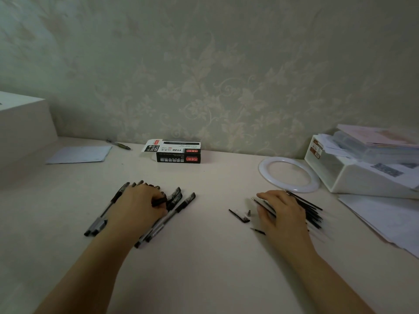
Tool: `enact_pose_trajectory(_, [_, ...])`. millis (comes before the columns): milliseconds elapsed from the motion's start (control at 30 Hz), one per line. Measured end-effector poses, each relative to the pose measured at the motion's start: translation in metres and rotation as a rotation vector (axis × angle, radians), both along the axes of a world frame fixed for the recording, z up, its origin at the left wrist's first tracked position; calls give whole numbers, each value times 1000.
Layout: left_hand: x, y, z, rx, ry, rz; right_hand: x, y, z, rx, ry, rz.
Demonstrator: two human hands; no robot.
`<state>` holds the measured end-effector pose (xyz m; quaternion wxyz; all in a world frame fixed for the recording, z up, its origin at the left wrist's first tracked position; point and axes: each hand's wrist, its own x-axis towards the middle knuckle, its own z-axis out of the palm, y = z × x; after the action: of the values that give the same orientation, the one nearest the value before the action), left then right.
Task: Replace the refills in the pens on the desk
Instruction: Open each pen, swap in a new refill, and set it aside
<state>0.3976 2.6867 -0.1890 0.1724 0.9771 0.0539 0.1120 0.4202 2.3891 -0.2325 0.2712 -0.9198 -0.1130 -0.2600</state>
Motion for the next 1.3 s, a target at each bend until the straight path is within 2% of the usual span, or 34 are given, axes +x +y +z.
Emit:
enact_pose_trajectory(200, [-1, -1, -1, 9, -13, 17, 1, -3, -1, 4, 57, 27])
enact_pose_trajectory(533, [0, -9, -5, -17, -68, 28, 0, -2, 2, 71, -98, 128])
enact_pose_trajectory(800, [-3, 4, 4, -78, -97, 95, 1, -1, -2, 87, -102, 213])
enact_pose_trajectory(967, [-4, 12, 4, -134, -29, 107, 1, -1, -3, 86, -96, 219])
enact_pose_trajectory(1300, [-3, 14, 4, -87, 78, 30, 0, -1, -2, 95, -90, 225])
